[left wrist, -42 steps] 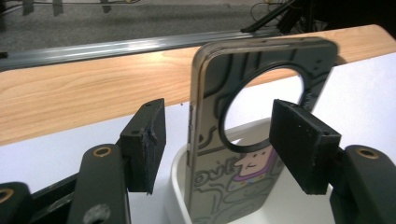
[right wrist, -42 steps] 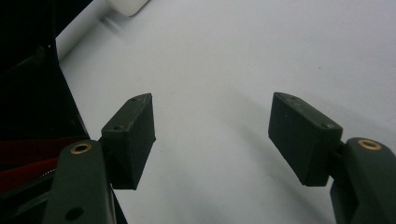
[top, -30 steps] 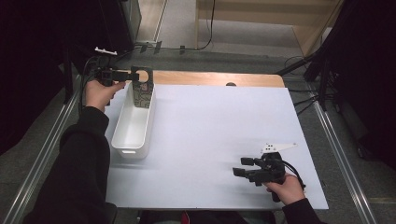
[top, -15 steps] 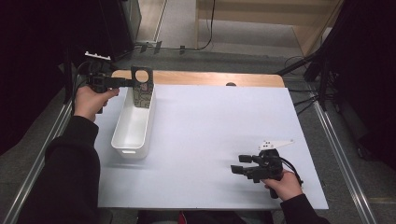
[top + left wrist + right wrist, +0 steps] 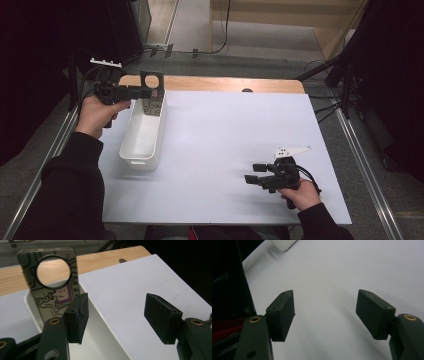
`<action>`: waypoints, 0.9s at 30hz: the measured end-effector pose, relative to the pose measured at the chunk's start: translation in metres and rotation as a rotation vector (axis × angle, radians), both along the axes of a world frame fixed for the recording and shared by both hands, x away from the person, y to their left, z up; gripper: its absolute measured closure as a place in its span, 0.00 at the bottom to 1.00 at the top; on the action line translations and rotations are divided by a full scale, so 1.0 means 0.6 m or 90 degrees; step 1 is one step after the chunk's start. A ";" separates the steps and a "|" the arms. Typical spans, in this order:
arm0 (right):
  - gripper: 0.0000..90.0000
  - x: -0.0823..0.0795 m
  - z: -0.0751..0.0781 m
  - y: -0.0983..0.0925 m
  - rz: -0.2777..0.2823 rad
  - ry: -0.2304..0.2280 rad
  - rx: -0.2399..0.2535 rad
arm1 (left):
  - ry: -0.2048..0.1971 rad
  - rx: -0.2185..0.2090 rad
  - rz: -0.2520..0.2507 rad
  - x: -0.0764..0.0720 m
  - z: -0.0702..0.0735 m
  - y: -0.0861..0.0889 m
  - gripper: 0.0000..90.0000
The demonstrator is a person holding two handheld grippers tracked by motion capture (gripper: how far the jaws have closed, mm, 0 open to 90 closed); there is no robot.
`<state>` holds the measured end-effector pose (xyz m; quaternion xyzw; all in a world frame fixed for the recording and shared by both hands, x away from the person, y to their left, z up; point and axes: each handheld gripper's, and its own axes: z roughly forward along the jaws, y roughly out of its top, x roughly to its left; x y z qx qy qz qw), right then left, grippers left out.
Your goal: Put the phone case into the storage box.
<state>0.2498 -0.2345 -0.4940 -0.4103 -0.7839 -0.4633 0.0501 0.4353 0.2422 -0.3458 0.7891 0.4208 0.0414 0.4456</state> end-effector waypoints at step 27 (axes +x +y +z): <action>0.34 0.002 -0.001 0.005 0.009 0.001 -0.001 | -0.022 0.008 -0.092 -0.068 -0.024 -0.079 0.36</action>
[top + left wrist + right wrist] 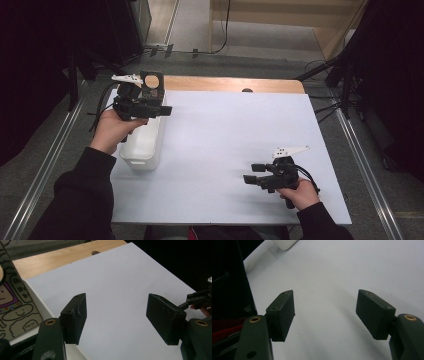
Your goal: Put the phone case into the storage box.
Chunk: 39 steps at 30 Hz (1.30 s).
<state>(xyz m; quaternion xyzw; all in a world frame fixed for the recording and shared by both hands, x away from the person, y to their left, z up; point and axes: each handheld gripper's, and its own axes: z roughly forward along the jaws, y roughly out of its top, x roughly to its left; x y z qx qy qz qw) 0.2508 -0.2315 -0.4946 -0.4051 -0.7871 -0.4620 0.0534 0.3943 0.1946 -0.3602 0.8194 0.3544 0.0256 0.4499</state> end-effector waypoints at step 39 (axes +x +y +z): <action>0.34 -0.005 -0.001 0.000 0.001 -0.003 -0.002 | 0.002 0.010 -0.074 -0.093 -0.084 -0.053 0.33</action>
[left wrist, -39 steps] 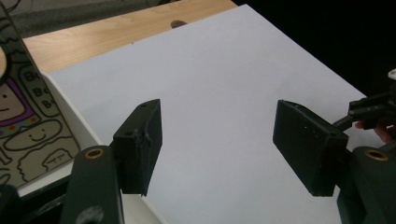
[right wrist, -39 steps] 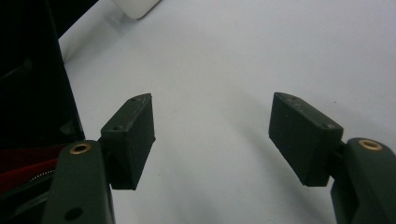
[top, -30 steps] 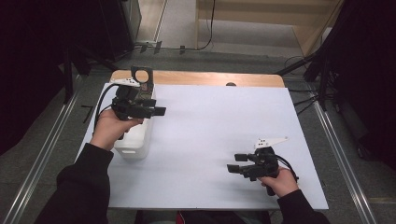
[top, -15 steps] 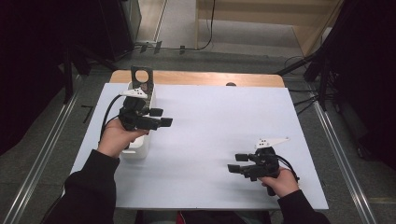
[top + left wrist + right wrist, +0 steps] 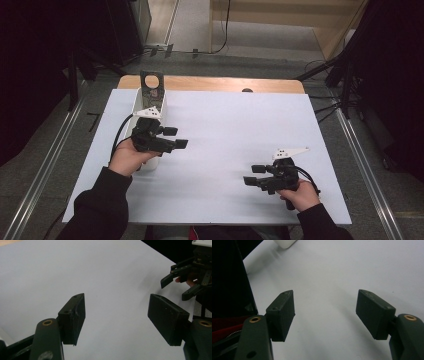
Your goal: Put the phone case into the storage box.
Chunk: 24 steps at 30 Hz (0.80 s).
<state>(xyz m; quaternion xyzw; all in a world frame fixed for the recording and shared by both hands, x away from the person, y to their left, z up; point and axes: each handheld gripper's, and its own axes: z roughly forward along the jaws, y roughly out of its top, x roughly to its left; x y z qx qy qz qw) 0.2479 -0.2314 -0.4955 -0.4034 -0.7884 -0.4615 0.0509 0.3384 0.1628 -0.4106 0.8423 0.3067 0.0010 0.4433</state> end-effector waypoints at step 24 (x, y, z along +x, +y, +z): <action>0.34 -0.002 0.000 -0.001 -0.002 0.003 -0.001 | -0.043 0.024 -0.042 -0.048 -0.049 -0.011 0.28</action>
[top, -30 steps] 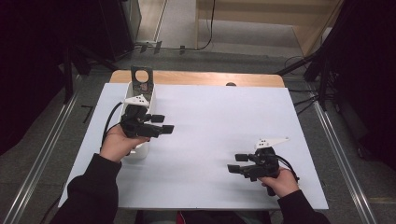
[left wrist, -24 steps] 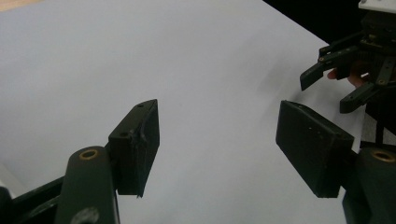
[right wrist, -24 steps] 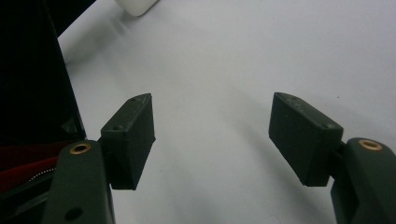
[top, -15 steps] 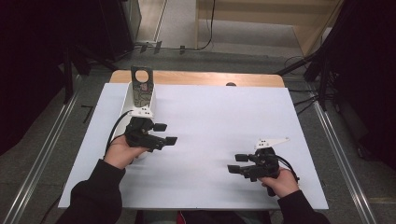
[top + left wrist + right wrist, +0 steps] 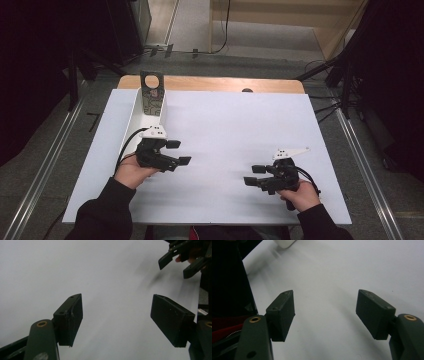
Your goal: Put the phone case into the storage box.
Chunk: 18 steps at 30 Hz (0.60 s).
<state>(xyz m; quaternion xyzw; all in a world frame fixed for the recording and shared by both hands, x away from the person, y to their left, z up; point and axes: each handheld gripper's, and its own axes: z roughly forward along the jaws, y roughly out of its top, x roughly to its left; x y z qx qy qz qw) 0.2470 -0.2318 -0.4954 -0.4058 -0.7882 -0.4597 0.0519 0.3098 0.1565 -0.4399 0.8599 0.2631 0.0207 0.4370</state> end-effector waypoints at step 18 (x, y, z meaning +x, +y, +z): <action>0.34 0.000 0.000 0.000 0.001 0.003 0.001 | -0.014 0.014 -0.035 -0.042 -0.023 0.008 0.28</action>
